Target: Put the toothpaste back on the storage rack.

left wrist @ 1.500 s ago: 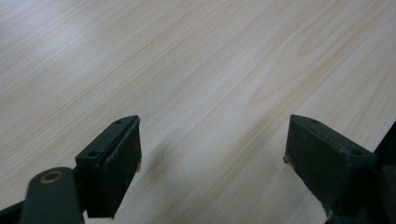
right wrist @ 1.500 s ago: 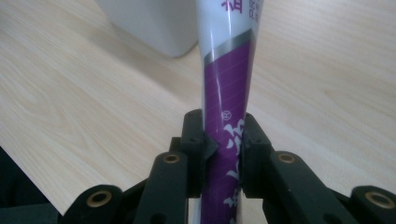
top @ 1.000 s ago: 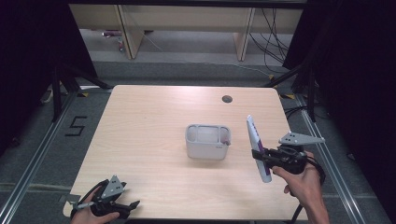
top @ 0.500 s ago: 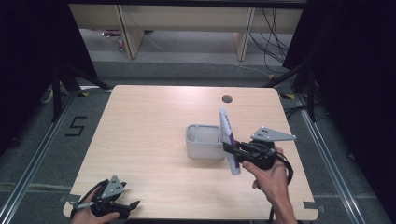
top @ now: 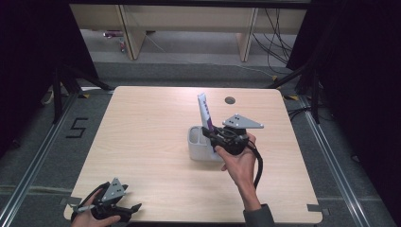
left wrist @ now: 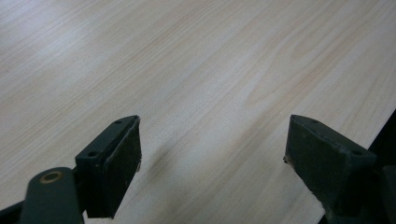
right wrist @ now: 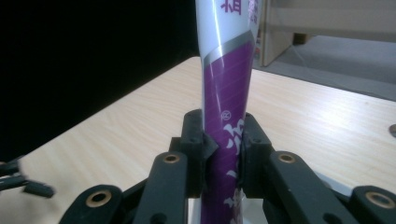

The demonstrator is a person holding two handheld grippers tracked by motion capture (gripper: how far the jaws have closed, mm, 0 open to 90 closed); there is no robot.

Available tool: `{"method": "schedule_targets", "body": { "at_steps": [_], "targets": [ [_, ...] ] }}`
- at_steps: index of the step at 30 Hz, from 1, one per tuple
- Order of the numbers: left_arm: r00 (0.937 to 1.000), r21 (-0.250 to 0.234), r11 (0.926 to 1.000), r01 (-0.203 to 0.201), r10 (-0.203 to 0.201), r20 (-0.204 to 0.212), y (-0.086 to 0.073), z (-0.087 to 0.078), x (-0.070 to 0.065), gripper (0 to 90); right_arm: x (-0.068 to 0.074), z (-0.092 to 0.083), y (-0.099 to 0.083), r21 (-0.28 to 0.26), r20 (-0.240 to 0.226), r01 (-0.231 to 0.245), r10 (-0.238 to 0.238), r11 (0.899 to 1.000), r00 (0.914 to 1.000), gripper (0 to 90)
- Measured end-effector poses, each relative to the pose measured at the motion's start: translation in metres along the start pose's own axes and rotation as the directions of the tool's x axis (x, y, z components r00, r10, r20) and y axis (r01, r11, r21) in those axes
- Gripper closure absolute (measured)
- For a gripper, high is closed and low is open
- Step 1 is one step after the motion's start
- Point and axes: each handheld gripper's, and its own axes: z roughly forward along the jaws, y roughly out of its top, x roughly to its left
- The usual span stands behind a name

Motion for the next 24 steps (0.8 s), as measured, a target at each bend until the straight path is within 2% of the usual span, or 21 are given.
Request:
{"method": "schedule_targets", "body": {
  "at_steps": [1,3,6,8,9,12,13,15,16,23,24],
  "targets": [
    [0.9999,-0.010,0.9999,0.012,-0.012,0.001,0.000,0.001,-0.001,17.7,0.001,0.003,0.000,0.000,0.018,-0.014,0.014,1.000,0.9997,75.7],
    [0.9999,-0.011,0.9999,0.010,-0.010,0.006,0.000,0.001,-0.001,17.7,-0.001,0.009,0.000,-0.009,0.038,0.010,-0.010,1.000,0.9992,75.7],
    [0.9999,-0.012,0.9999,0.011,-0.011,0.009,0.000,0.001,-0.002,17.7,-0.003,0.014,0.001,-0.013,0.079,-0.002,0.003,1.000,0.9969,75.7],
    [0.9998,-0.016,0.9997,0.016,-0.016,0.008,0.000,0.001,-0.002,17.7,-0.005,0.018,0.002,-0.022,0.101,0.003,-0.001,1.000,0.9949,75.7],
    [0.9999,-0.007,1.0000,0.004,-0.004,0.010,0.000,0.000,-0.001,17.7,-0.007,0.019,0.003,-0.027,0.114,0.020,-0.017,0.999,0.9933,75.7],
    [0.9999,-0.013,0.9998,0.016,-0.016,0.006,0.000,0.001,-0.002,17.7,-0.008,0.022,0.006,-0.049,0.119,0.002,0.004,0.999,0.9929,75.7],
    [0.9998,-0.013,0.9997,0.020,-0.020,0.008,0.000,0.001,-0.002,17.7,-0.009,0.023,0.008,-0.058,0.133,0.022,-0.014,0.998,0.9911,75.7],
    [0.9999,-0.005,1.0000,0.001,-0.001,0.011,0.000,0.000,-0.001,17.7,-0.007,0.025,0.011,-0.064,0.145,0.005,0.004,0.998,0.9894,75.7],
    [0.9999,-0.013,0.9999,0.010,-0.010,0.008,0.000,0.001,-0.002,17.7,-0.006,0.027,0.012,-0.075,0.147,-0.001,0.012,0.997,0.9891,75.7],
    [1.0000,-0.005,1.0000,-0.002,0.002,0.007,0.000,0.000,-0.002,17.6,-0.001,0.041,0.013,-0.066,0.179,0.025,-0.013,0.997,0.9837,75.7],
    [1.0000,-0.003,1.0000,-0.003,0.003,0.009,0.000,0.000,-0.001,17.6,-0.001,0.043,0.013,-0.059,0.187,0.048,-0.036,0.997,0.9817,75.6]
  ]
}}
